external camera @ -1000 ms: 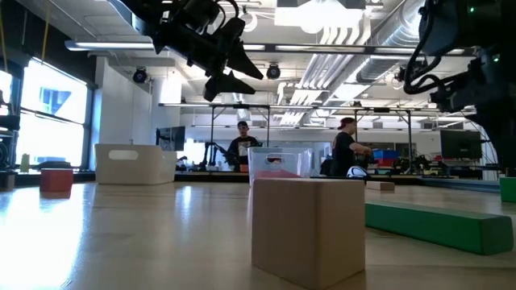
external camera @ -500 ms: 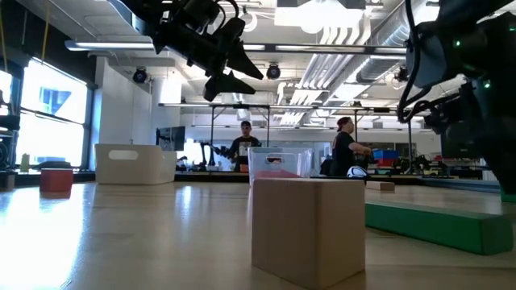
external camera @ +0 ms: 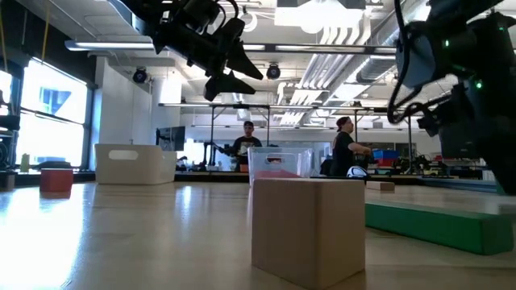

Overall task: Sort & place blocks by color
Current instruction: Put the green block into the bottom white bin

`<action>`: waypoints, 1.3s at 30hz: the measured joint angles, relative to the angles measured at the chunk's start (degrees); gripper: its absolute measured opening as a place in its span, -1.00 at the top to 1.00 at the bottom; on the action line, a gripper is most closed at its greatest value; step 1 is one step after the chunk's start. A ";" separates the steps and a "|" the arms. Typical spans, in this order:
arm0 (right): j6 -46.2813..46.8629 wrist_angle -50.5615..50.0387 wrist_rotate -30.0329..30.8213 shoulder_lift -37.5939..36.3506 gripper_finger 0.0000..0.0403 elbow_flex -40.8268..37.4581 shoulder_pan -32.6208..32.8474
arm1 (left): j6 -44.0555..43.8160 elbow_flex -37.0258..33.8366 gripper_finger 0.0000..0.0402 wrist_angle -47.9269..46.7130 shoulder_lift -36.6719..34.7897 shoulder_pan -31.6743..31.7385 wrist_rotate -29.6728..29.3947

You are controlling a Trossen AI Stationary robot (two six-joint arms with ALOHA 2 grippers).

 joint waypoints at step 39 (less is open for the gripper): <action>44.27 -14.33 1.85 -3.44 0.45 27.41 37.84 | 8.01 0.00 -0.02 -0.14 0.02 -20.47 -6.01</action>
